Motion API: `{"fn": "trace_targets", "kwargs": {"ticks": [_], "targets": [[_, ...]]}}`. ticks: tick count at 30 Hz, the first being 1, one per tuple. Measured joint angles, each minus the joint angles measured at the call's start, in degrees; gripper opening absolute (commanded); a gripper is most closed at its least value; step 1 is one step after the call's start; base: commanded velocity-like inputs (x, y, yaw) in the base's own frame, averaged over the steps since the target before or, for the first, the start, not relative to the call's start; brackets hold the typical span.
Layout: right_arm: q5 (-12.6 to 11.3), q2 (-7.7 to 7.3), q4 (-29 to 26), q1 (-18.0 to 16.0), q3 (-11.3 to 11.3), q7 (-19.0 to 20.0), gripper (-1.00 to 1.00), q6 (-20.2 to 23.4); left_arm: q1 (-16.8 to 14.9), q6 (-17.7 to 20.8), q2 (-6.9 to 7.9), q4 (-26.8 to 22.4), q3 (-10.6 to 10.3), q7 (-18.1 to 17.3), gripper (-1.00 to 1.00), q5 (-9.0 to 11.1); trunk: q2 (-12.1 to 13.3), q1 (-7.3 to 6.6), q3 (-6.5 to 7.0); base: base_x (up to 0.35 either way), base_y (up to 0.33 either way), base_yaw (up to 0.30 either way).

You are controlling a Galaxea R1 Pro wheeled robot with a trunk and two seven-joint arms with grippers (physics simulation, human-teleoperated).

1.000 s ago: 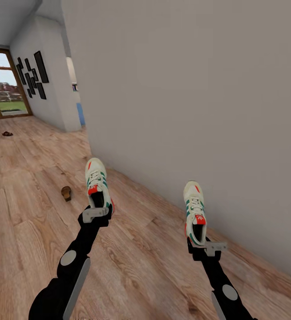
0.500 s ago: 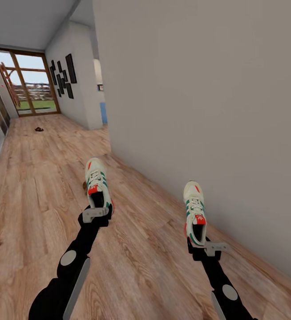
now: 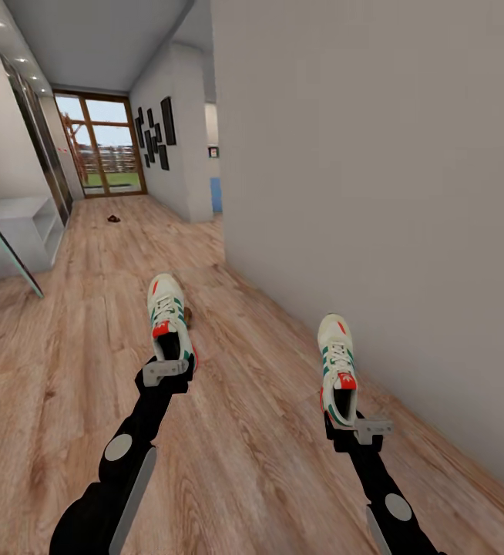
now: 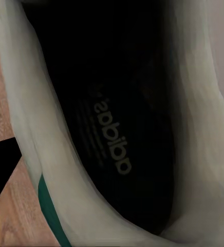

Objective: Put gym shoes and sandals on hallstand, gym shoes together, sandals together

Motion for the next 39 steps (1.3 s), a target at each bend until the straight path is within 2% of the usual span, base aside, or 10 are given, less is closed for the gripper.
{"fn": "trace_targets", "kwargs": {"ticks": [10,27,39], "targets": [[0.00,0.00,-0.01,0.00,0.00,0.00,-1.00,0.01,0.00,-0.02,0.00,0.00,0.00,0.01,-1.00,-0.01,0.00,-0.02,0.00,0.141,-0.120,0.292],[0.00,0.00,0.00,0.00,0.00,0.00,-1.00,0.00,0.00,0.00,0.00,0.00,0.00,0.00,-1.00,0.00,0.00,-0.01,0.00,0.018,-0.007,0.292],[0.00,0.00,-0.01,0.00,0.00,0.00,-1.00,0.01,0.00,-0.02,0.00,0.01,0.00,0.01,-1.00,-0.01,0.00,-0.02,0.00,0.195,-0.123,0.292]]}}
